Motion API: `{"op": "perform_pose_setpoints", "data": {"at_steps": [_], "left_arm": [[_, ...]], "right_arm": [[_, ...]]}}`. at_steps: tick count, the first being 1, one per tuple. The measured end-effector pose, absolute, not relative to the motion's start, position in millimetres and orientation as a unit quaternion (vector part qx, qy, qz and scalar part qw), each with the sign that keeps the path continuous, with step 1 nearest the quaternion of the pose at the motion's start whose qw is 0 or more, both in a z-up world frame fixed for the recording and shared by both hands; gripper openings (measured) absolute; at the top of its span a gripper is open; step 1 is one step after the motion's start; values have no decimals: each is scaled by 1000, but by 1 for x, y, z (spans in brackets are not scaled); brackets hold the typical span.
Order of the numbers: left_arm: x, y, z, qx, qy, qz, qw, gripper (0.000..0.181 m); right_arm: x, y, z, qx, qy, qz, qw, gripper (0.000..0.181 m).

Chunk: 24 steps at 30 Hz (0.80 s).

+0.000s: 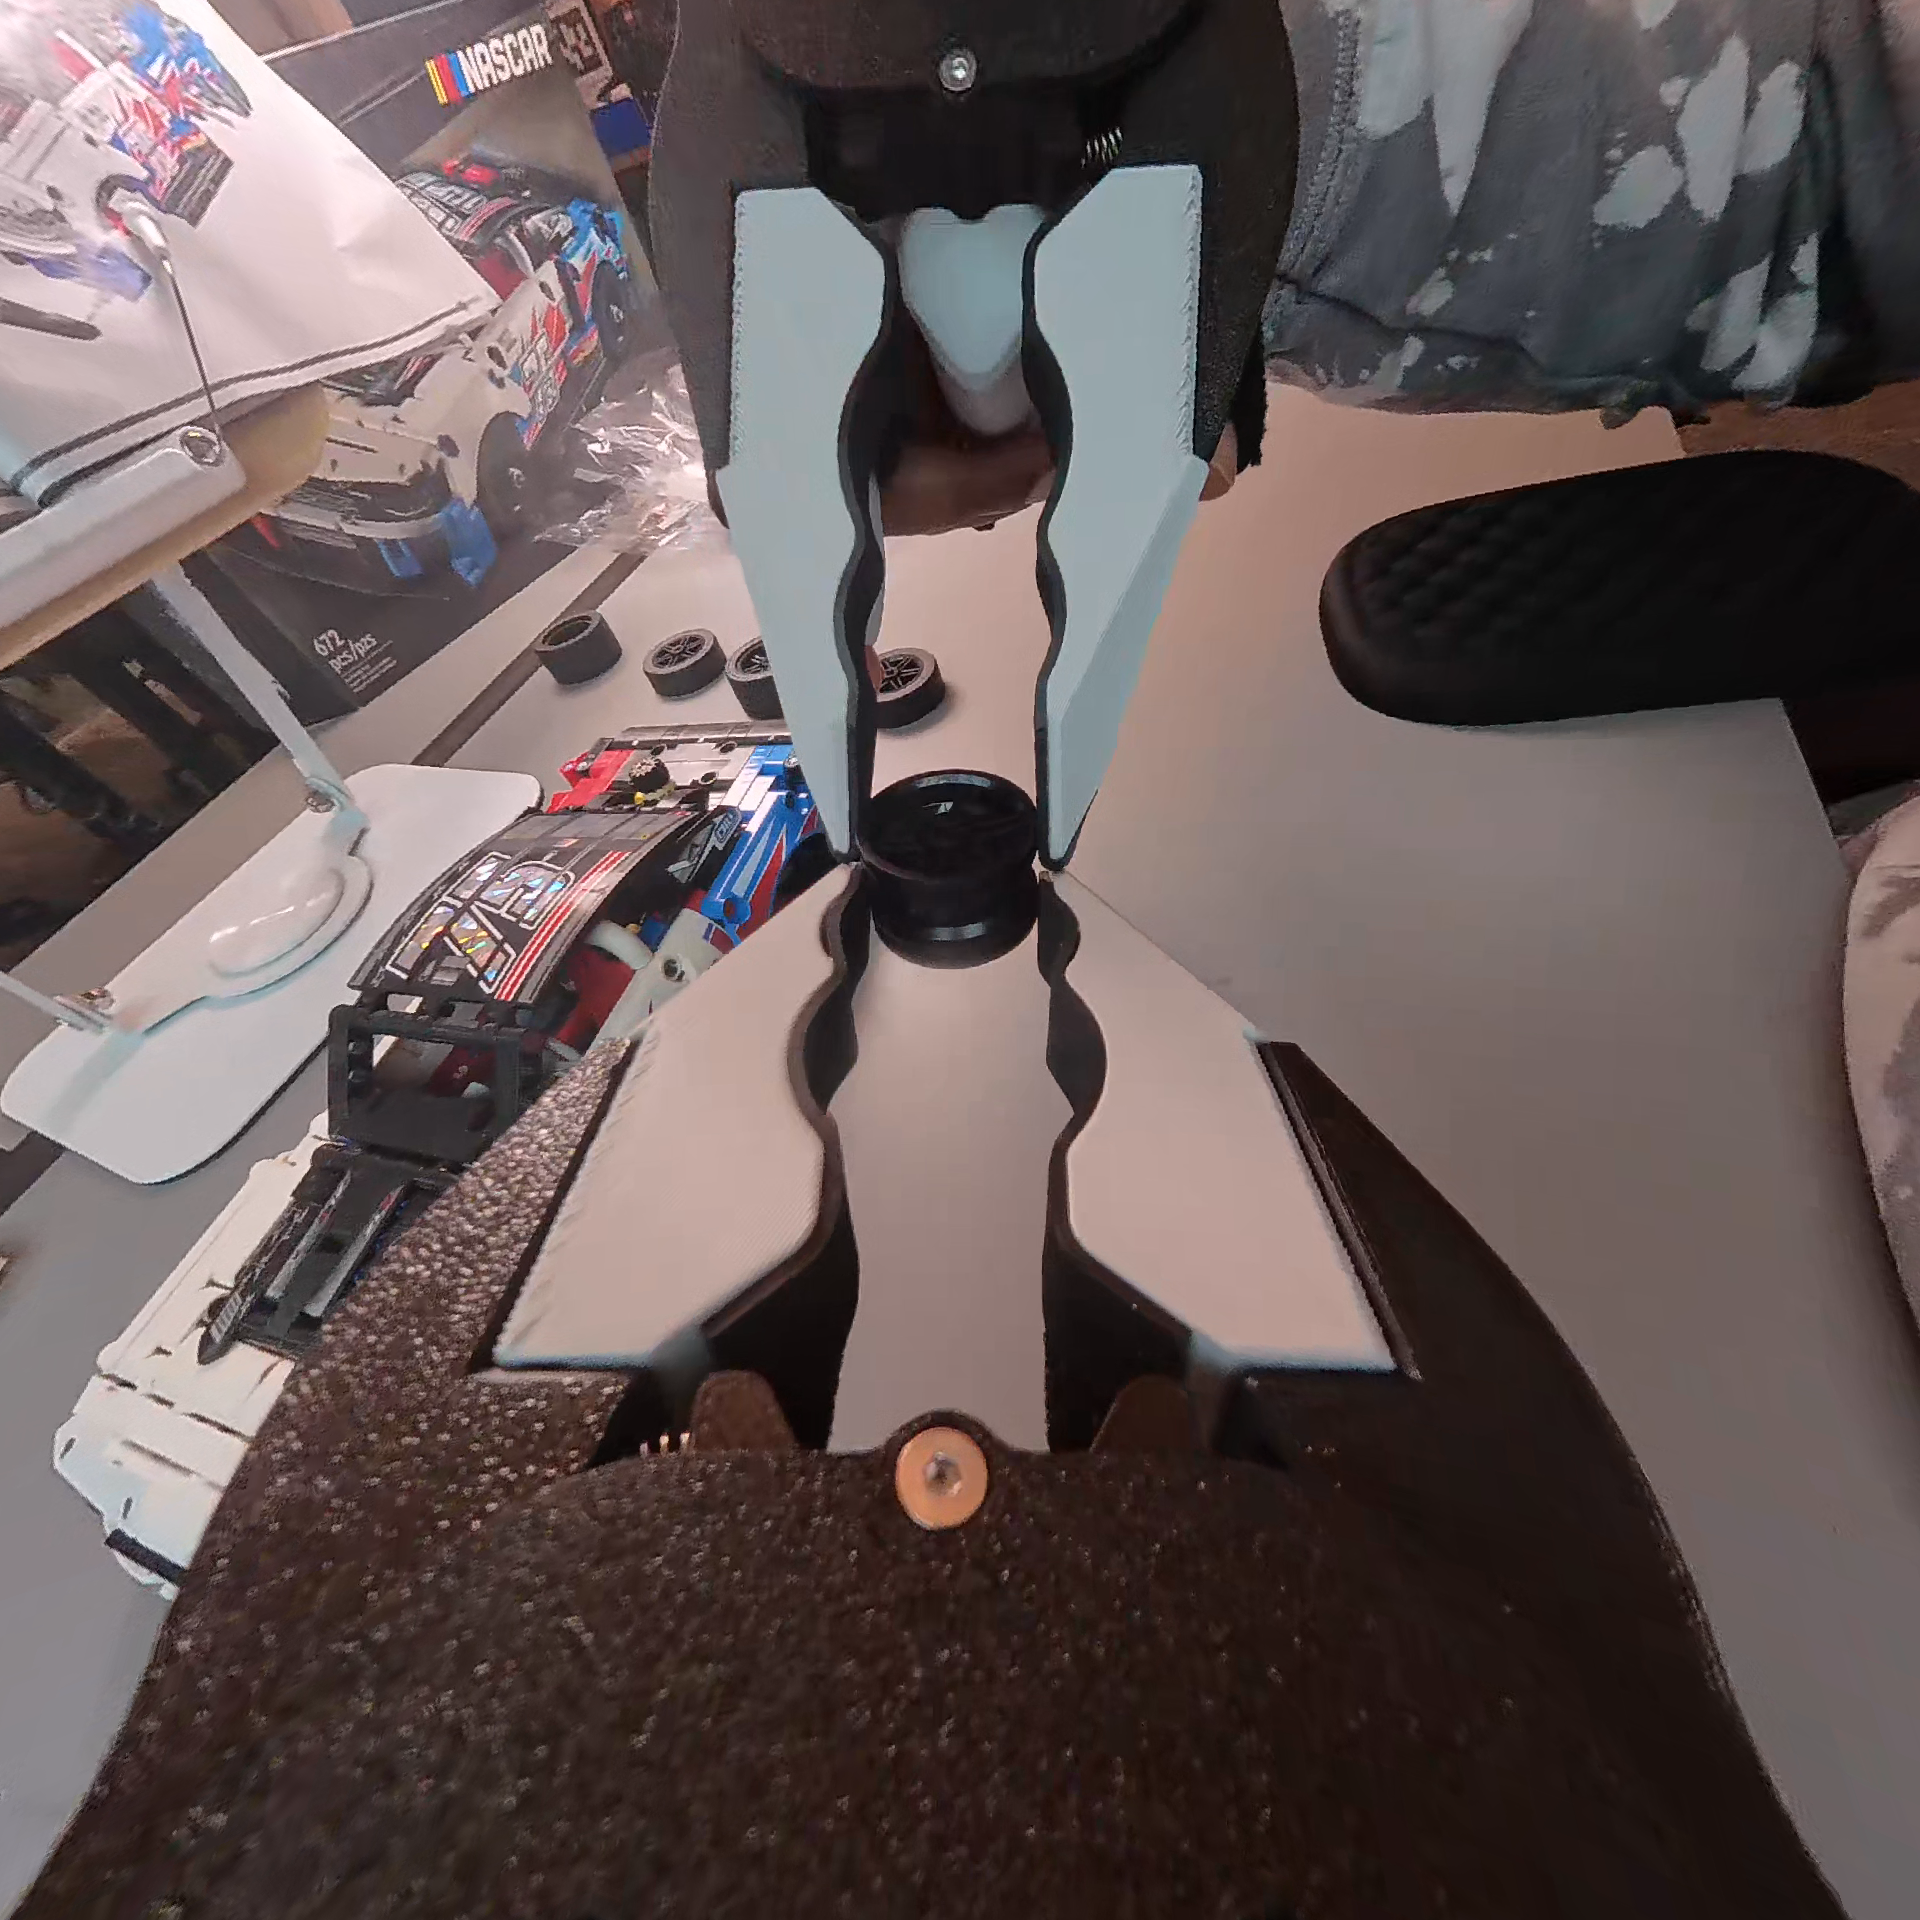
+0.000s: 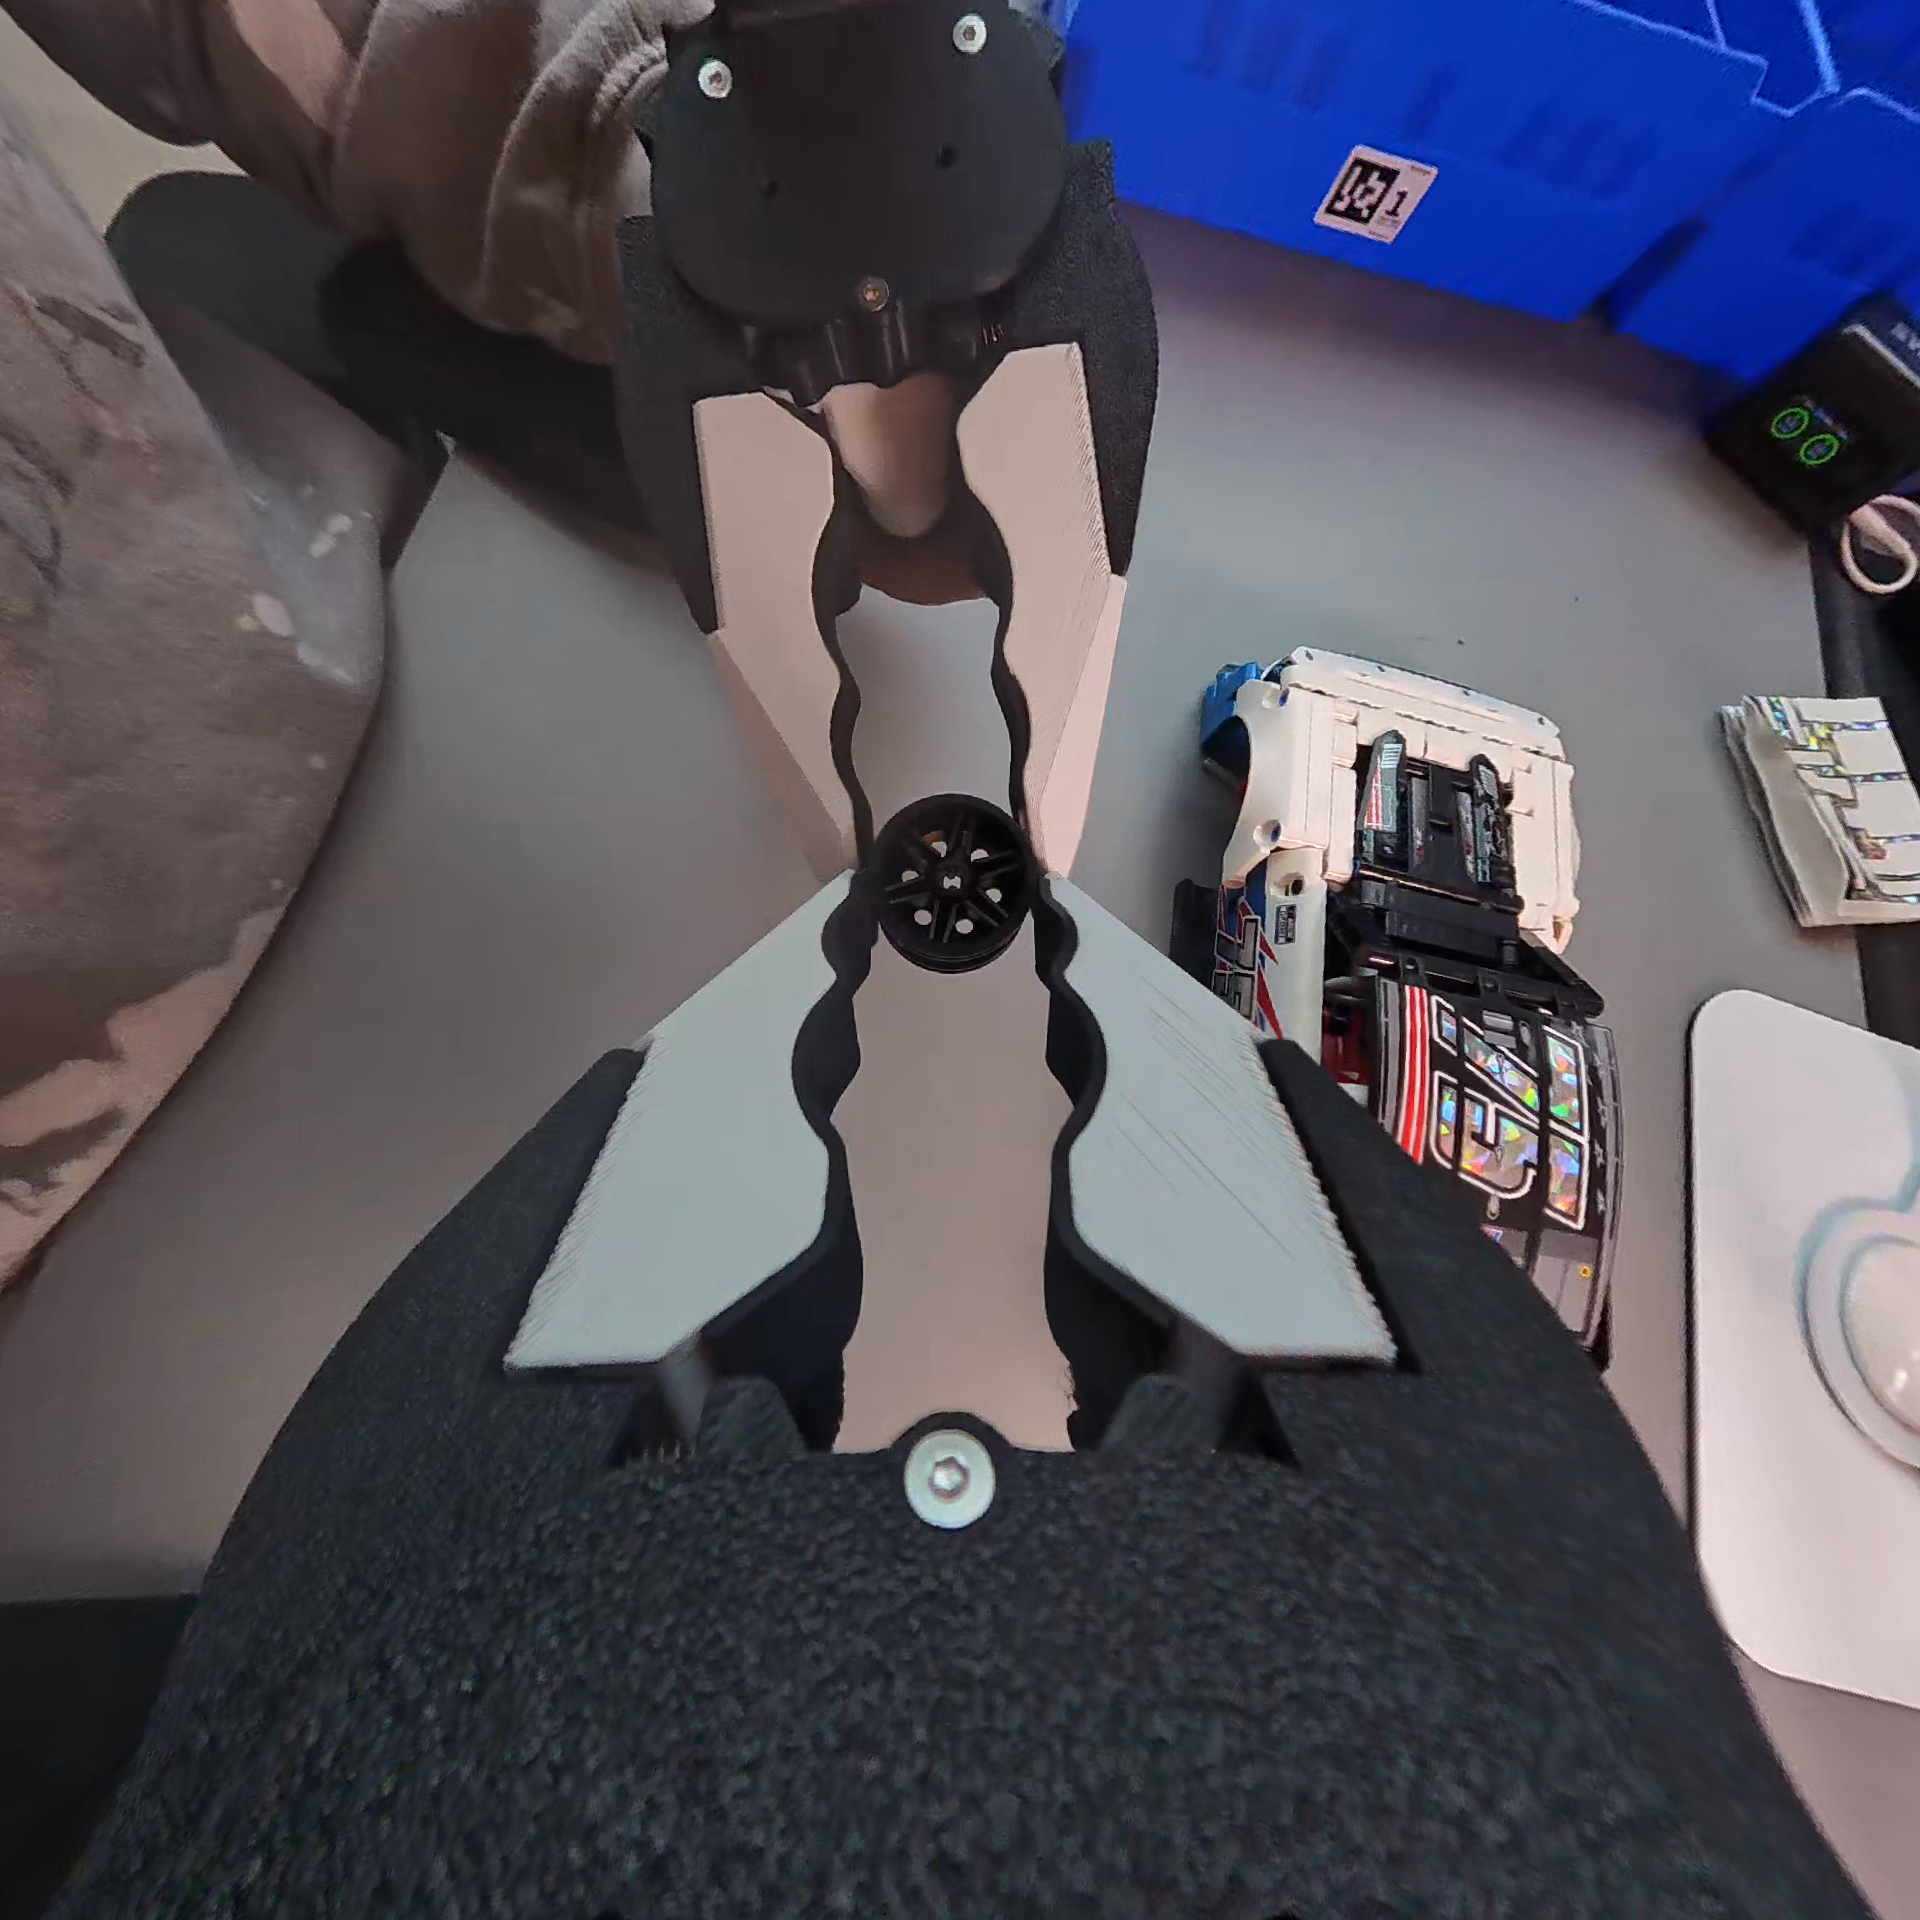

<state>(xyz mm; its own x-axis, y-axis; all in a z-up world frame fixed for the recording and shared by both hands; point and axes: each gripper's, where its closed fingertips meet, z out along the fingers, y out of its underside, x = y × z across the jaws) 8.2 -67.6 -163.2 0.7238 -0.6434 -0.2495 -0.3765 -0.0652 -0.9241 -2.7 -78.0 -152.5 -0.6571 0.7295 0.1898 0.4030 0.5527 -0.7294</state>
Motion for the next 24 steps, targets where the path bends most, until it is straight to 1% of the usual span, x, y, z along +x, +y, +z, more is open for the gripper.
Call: {"op": "perform_pose_setpoints", "data": {"at_steps": [4, 6, 9, 12, 14, 16, 18, 20, 22, 24], "left_arm": [[6, -67, -156, -722, 338, -131, 590, 31], [-1, -64, -152, -724, 323, -124, 597, 31], [-34, -60, -130, -727, 281, -67, 623, 30], [-104, -74, -86, -723, 183, 2, 666, 30], [-166, -103, -59, -719, 96, 52, 687, 30], [-234, -147, -48, -720, 7, 117, 684, 30], [-299, -198, -66, -752, -75, 177, 630, 30], [-336, -243, -98, -791, -136, 183, 568, 30], [-341, -263, -128, -818, -152, 147, 536, 30], [-342, -270, -156, -845, -150, 143, 493, 30]], "right_arm": [[-5, -72, -142, -359, -815, 362, 276, 44], [-4, -64, -128, -373, -783, 390, 309, 47], [5, -47, -118, -405, -743, 416, 334, 47], [25, -35, -132, -432, -731, 410, 334, 46], [42, -32, -147, -449, -728, 405, 324, 46], [59, -27, -158, -469, -719, 403, 317, 45], [72, -21, -166, -488, -706, 404, 317, 43], [82, -16, -169, -502, -692, 406, 324, 42], [87, -14, -170, -509, -682, 410, 328, 39], [87, -13, -170, -510, -677, 416, 330, 37]]}}
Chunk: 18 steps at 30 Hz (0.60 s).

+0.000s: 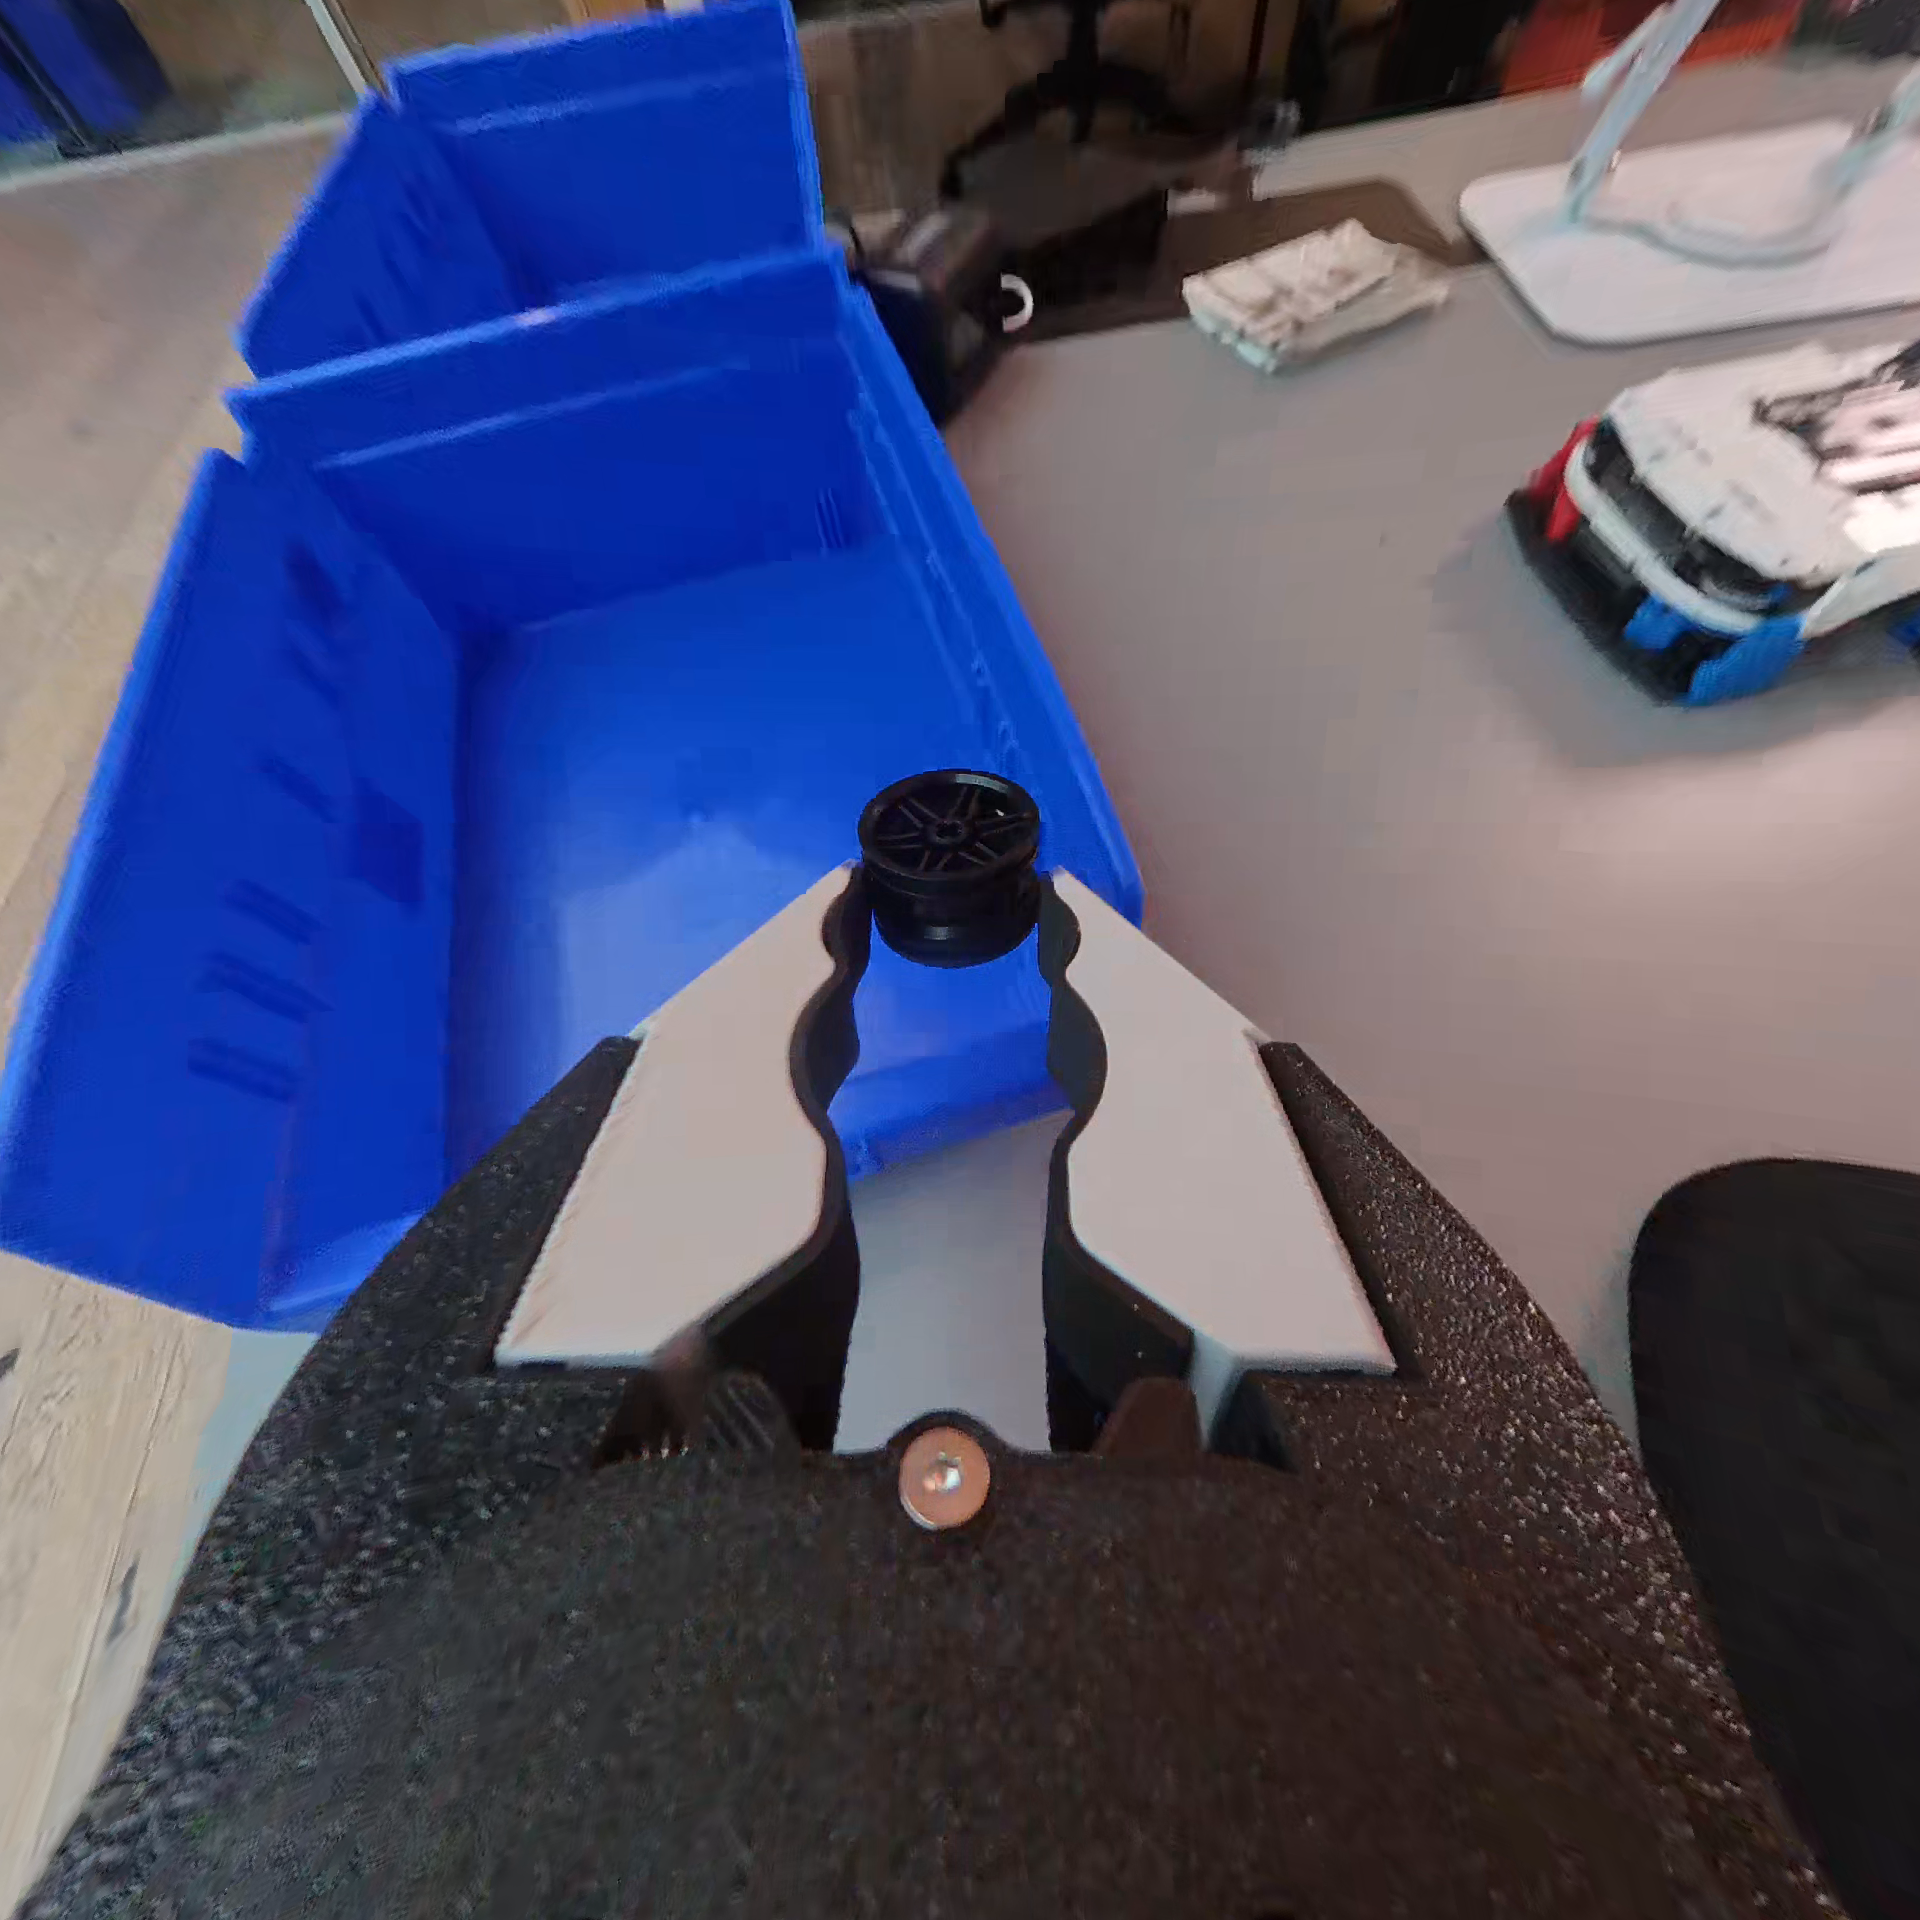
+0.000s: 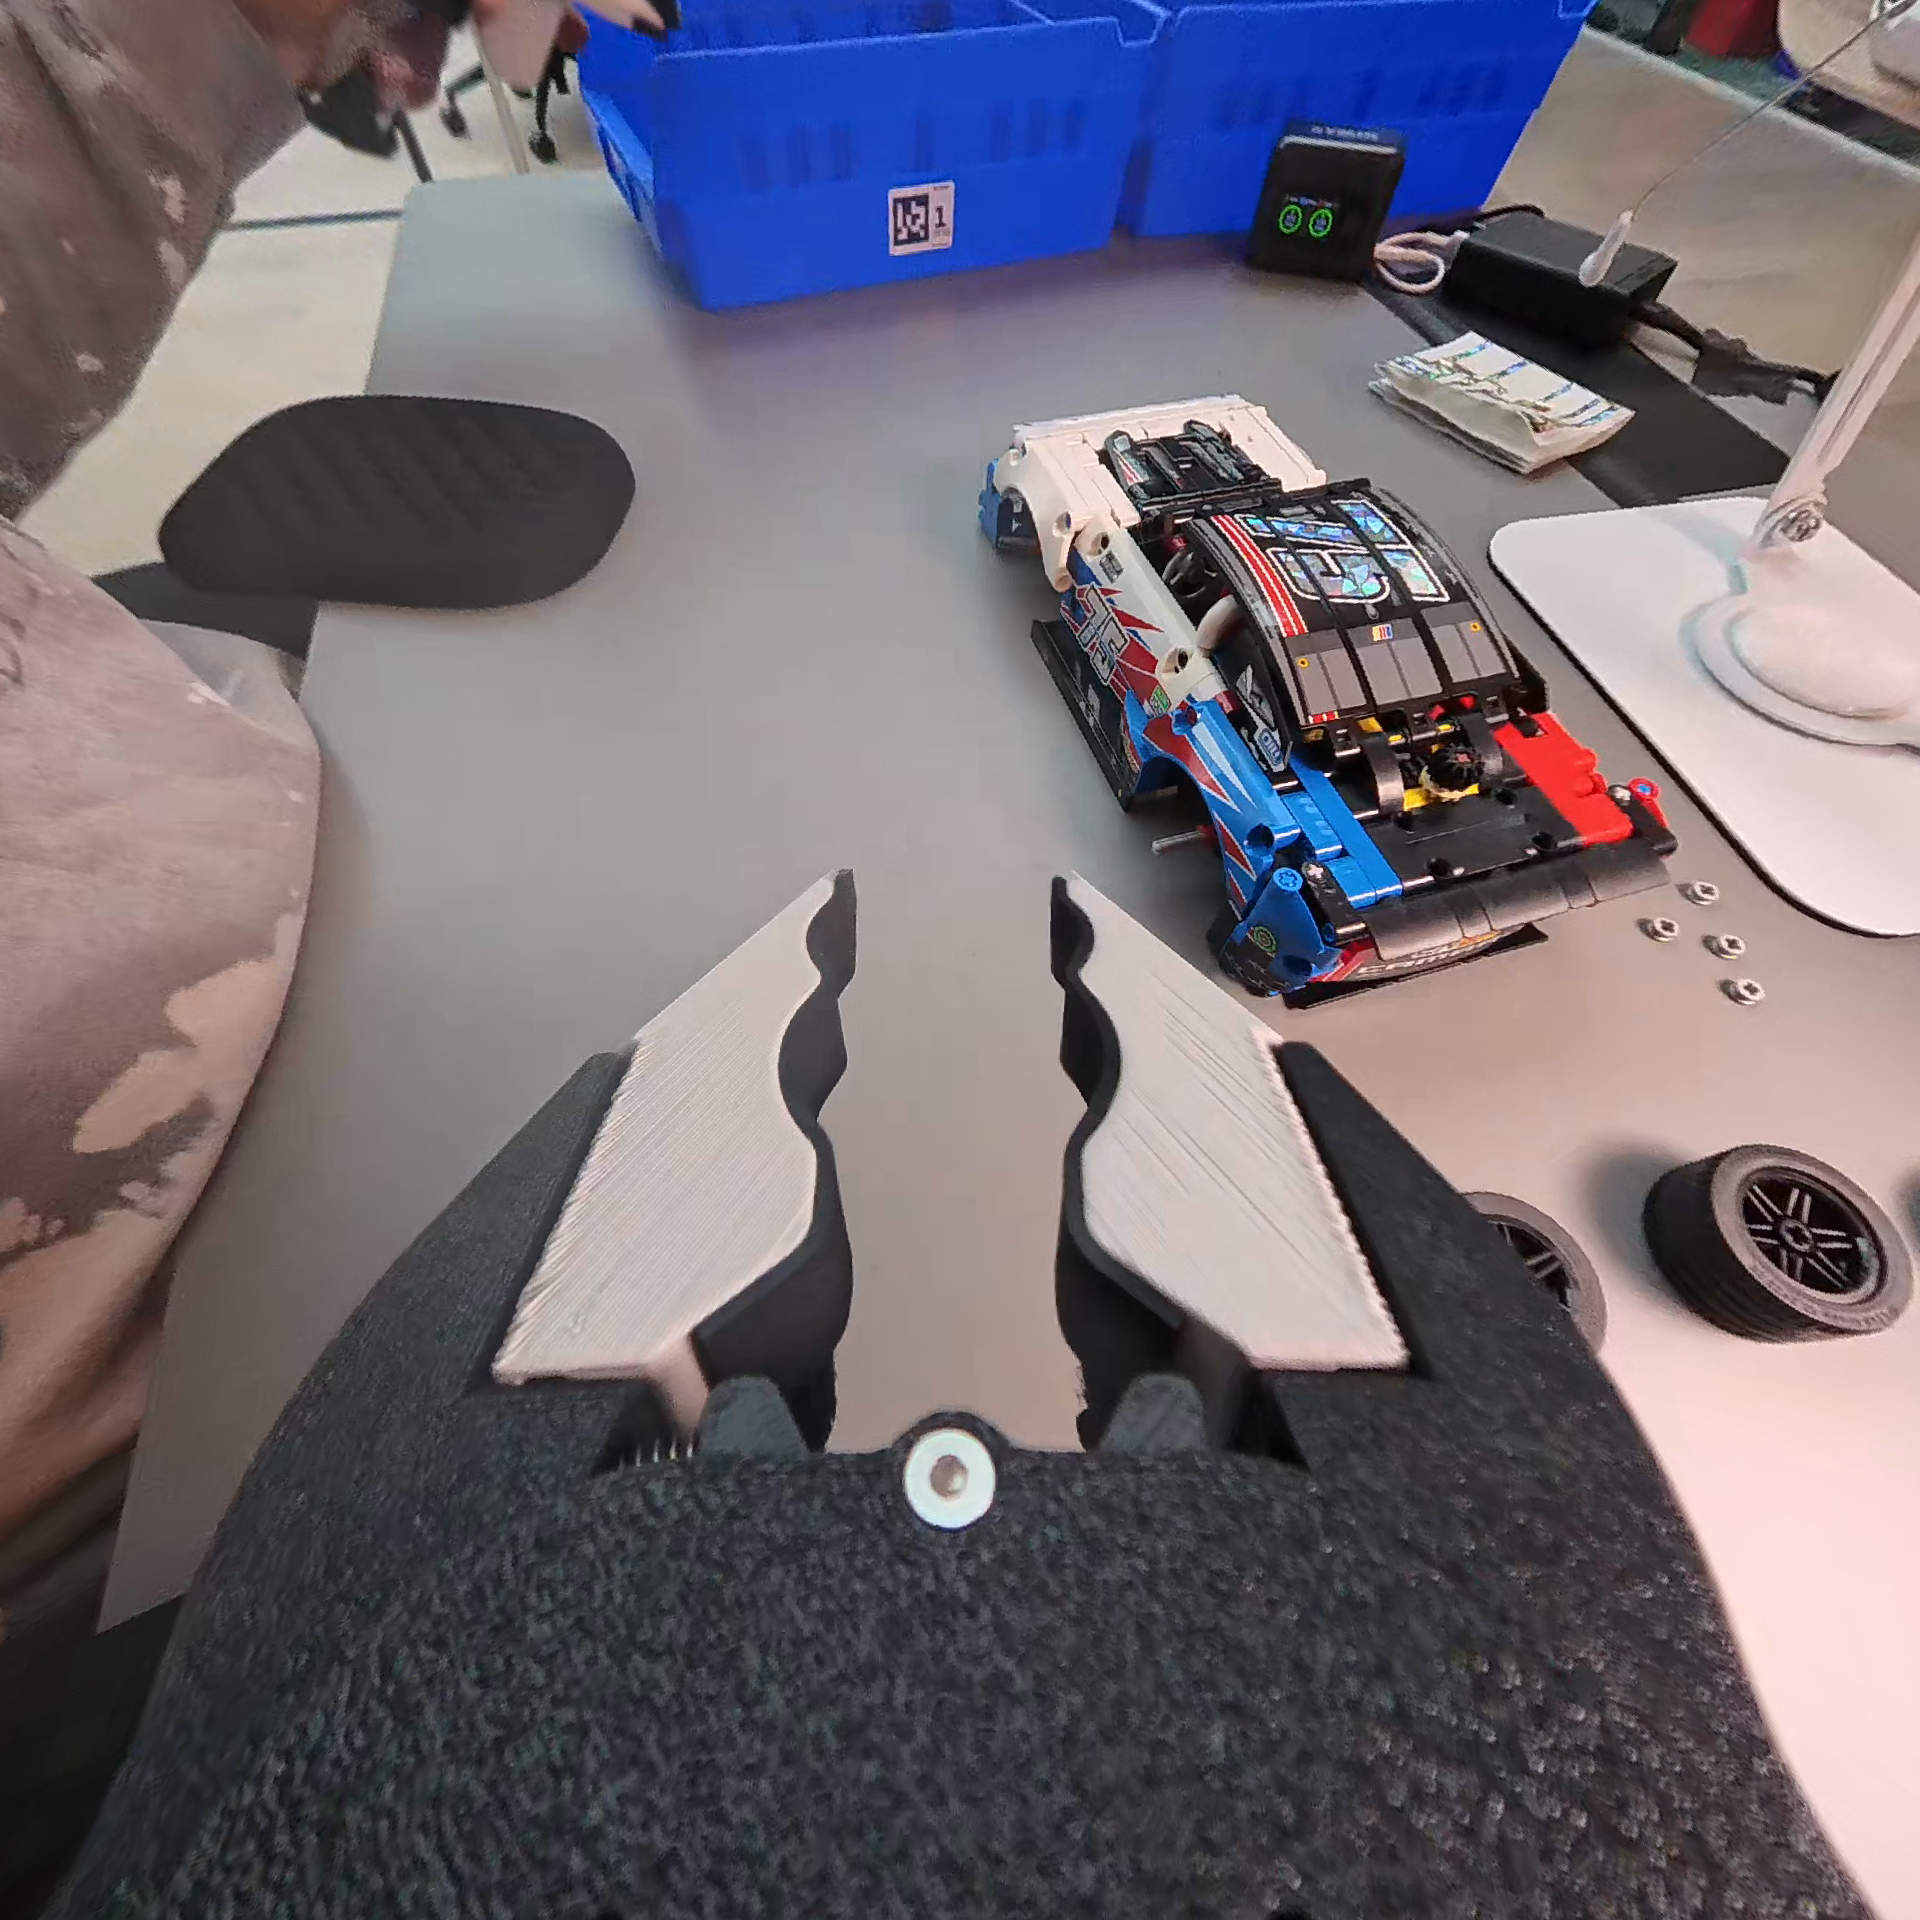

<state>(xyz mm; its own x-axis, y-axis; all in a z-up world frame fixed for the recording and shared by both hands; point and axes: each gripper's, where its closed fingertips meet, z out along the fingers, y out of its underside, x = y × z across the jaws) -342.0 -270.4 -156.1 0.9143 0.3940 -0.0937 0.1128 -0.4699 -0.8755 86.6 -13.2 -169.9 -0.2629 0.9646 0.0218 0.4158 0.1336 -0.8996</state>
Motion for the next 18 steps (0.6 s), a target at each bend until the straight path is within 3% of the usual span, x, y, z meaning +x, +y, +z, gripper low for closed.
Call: {"op": "perform_pose_setpoints", "data": {"at_steps": [9, 18], "left_arm": [[-299, -206, -178, -859, -89, 73, 499, 31], [-300, -150, -171, -872, -40, 115, 474, 31]], "right_arm": [[71, -32, -169, -483, -707, 401, 327, 35], [74, -30, -171, -498, -688, 411, 332, 34]]}}
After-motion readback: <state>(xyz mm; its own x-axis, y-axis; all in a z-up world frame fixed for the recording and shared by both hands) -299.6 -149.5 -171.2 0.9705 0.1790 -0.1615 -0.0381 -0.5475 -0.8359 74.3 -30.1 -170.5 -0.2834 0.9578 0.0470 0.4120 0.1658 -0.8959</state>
